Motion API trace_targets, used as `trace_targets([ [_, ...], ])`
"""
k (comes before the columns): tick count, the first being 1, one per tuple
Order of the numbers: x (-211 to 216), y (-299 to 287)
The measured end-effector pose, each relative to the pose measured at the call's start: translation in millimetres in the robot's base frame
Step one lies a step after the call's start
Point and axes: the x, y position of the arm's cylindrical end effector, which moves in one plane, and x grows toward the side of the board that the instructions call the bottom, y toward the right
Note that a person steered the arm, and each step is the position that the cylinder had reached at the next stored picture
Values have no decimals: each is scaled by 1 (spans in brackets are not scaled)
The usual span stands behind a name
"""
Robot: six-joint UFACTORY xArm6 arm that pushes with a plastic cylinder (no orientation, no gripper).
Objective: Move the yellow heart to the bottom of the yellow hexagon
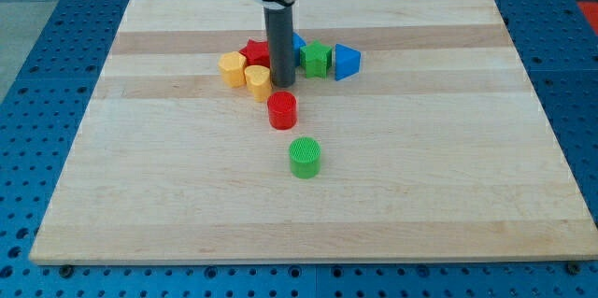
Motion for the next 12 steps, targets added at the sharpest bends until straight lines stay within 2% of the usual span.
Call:
trace_targets([
  [2,-1,-5],
  [3,17,-6],
  [5,22,-6],
  [7,-18,8],
  [12,-3,-35],
])
